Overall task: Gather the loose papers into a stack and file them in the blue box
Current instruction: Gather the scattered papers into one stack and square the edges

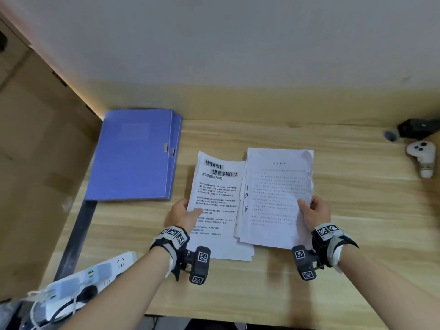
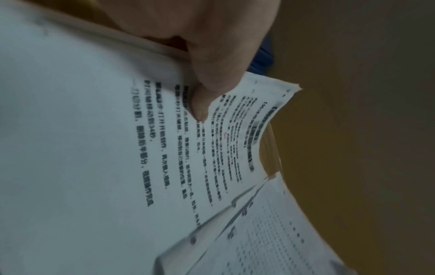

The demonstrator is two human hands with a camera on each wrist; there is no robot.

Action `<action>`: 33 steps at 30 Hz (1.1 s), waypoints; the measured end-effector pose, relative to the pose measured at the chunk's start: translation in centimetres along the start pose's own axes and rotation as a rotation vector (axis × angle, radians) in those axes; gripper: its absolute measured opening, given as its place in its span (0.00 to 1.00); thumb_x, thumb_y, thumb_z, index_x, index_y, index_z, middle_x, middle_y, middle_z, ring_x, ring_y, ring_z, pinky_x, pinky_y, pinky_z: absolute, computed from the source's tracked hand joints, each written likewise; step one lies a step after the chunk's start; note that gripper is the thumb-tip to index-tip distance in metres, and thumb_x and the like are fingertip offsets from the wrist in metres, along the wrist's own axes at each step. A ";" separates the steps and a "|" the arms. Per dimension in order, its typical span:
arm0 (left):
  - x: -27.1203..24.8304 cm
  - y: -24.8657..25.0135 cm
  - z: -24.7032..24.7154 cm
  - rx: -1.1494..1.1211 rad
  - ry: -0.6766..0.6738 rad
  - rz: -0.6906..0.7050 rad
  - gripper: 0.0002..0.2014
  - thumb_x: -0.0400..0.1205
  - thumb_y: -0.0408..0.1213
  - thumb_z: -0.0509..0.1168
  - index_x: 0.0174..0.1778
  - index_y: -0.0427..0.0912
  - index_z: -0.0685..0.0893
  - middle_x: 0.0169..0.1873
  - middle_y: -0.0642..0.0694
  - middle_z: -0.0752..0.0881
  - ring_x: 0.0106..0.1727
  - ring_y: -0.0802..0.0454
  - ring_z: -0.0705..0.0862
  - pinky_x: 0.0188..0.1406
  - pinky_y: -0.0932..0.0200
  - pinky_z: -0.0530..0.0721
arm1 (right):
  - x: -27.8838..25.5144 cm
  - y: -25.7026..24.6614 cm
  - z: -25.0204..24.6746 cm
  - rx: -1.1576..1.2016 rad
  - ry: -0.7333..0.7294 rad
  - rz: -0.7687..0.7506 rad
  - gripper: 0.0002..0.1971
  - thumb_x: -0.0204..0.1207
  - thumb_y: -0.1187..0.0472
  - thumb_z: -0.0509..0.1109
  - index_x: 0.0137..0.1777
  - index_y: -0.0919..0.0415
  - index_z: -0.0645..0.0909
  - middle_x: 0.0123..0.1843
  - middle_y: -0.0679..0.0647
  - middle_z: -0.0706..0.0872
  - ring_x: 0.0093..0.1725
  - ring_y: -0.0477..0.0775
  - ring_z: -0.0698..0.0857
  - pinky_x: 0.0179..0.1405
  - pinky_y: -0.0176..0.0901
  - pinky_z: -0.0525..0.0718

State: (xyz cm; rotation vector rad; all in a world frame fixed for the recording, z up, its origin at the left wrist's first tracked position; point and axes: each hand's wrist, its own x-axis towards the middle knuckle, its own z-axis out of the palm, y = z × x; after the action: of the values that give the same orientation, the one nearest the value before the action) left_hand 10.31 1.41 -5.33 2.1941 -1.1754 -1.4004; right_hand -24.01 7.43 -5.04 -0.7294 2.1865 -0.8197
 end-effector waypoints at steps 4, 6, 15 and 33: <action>-0.1 2.1 -3.7 -0.303 0.067 -0.018 0.10 0.76 0.32 0.75 0.53 0.41 0.89 0.49 0.41 0.92 0.45 0.44 0.91 0.49 0.46 0.91 | 0.7 0.6 -0.9 -0.005 -0.023 0.025 0.04 0.79 0.65 0.68 0.47 0.68 0.79 0.40 0.61 0.84 0.37 0.58 0.81 0.32 0.42 0.75; -0.2 4.0 -5.6 -0.406 0.105 0.009 0.10 0.78 0.30 0.74 0.55 0.36 0.89 0.49 0.39 0.92 0.44 0.46 0.91 0.43 0.52 0.90 | 1.1 0.6 -1.0 -0.035 -0.046 0.055 0.05 0.78 0.65 0.68 0.47 0.68 0.79 0.36 0.58 0.82 0.32 0.55 0.78 0.27 0.41 0.72; -1.8 9.3 -1.9 -0.397 -0.111 0.035 0.13 0.79 0.33 0.74 0.59 0.39 0.87 0.53 0.46 0.90 0.55 0.46 0.87 0.60 0.47 0.82 | 2.4 0.8 -0.8 -0.041 -0.220 0.196 0.08 0.75 0.65 0.67 0.37 0.68 0.81 0.34 0.60 0.83 0.34 0.58 0.79 0.33 0.44 0.76; -1.5 6.4 13.4 -0.135 -0.309 -0.018 0.09 0.79 0.28 0.71 0.54 0.40 0.86 0.51 0.41 0.91 0.51 0.42 0.90 0.53 0.47 0.89 | 3.6 3.7 -1.6 0.009 -0.355 0.022 0.15 0.65 0.56 0.68 0.47 0.66 0.82 0.44 0.67 0.90 0.43 0.67 0.89 0.46 0.65 0.87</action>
State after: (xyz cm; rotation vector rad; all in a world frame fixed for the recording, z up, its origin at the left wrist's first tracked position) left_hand -4.54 0.93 -6.99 1.9499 -1.1193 -1.8185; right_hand -28.36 7.89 -8.17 -0.7792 1.8681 -0.6335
